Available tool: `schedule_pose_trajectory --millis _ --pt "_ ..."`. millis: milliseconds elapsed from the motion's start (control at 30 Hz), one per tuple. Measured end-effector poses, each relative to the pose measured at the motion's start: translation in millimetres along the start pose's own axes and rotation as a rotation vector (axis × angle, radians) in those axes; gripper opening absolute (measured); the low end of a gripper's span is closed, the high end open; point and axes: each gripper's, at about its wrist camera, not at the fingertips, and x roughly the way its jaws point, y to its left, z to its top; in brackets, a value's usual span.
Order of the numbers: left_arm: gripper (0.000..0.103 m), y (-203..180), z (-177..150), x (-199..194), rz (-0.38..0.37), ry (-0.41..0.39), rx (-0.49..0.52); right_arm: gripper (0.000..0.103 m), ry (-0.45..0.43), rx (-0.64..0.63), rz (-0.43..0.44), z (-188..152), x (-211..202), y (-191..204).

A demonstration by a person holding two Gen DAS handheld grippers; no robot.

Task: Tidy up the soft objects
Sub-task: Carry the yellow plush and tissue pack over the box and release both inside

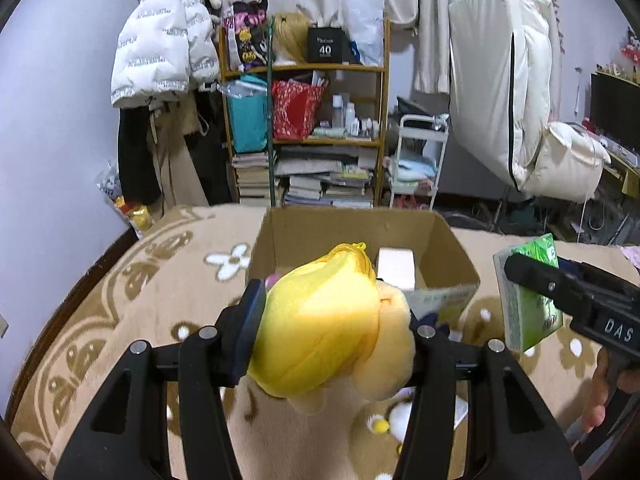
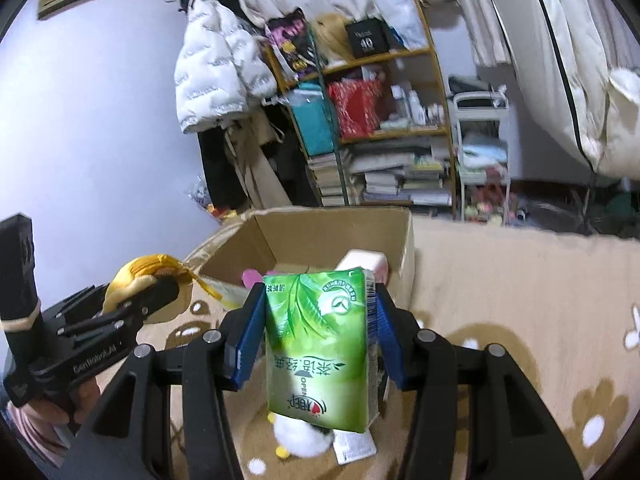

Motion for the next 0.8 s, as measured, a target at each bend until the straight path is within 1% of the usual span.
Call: schedule_pose_trajectory --millis 233,367,500,600,800 --pt "0.051 6.8 27.5 -1.5 0.011 -0.081 0.008 0.055 -0.051 -0.032 0.006 18.4 12.7 6.4" --pt "0.051 12.5 41.7 3.2 0.019 -0.106 0.014 0.055 -0.067 -0.039 0.012 26.0 18.0 6.5" --pt "0.051 18.5 53.3 12.0 0.020 -0.117 0.009 0.055 -0.084 -0.055 0.008 32.6 25.6 5.1" --pt "0.051 21.6 57.8 21.2 0.012 -0.108 0.000 0.055 -0.079 -0.055 0.006 34.6 30.7 4.3" --pt "0.051 19.2 57.8 40.2 -0.001 -0.092 0.014 0.055 -0.067 -0.053 0.014 43.1 48.9 -0.1"
